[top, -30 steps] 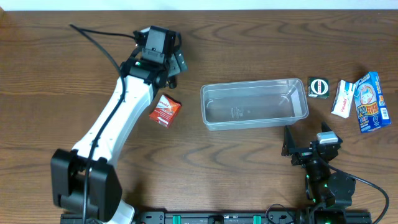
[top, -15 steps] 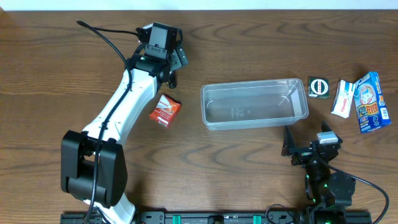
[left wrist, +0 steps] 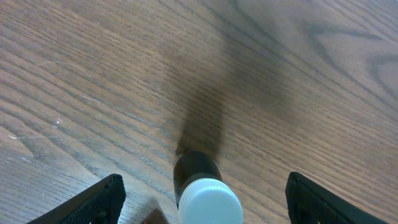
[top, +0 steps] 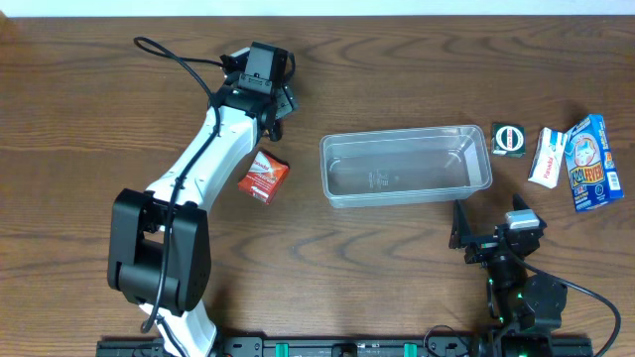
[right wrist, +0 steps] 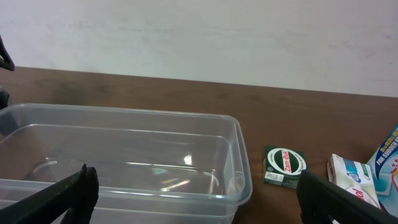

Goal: Pack container
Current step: 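Lower the left gripper and close it on the bottle's white cap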

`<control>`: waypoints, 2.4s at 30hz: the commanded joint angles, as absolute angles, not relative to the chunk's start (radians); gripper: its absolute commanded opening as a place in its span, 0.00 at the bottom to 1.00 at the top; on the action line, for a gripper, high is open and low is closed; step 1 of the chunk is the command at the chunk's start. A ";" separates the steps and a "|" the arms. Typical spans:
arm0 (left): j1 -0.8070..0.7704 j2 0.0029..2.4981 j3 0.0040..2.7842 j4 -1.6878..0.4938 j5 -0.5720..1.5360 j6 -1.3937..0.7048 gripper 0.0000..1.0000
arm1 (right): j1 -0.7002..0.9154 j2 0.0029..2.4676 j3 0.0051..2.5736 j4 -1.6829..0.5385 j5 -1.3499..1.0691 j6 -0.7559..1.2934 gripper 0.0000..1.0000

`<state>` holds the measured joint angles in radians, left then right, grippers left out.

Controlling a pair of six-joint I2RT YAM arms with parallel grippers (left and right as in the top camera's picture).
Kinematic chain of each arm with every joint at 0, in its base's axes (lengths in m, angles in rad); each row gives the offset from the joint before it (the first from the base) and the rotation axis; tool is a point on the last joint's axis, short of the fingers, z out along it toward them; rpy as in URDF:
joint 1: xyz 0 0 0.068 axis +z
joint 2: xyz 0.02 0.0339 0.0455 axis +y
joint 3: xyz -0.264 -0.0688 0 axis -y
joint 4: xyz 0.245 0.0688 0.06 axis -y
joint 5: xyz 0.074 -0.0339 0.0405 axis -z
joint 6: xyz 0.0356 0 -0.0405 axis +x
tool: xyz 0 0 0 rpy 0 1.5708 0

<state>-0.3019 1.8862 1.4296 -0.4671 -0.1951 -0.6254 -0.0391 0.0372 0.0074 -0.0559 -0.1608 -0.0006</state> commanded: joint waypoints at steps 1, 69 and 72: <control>-0.299 1.899 1.442 -0.474 -0.218 -0.638 0.83 | -0.053 0.035 0.006 -0.060 -0.165 -0.001 0.99; -0.301 1.882 1.444 -0.496 -0.221 -0.525 0.59 | -0.053 0.035 0.006 -0.060 -0.165 -0.001 0.99; -0.308 1.882 1.443 -0.496 -0.219 -0.529 0.53 | -0.053 0.035 0.006 -0.060 -0.165 -0.001 0.99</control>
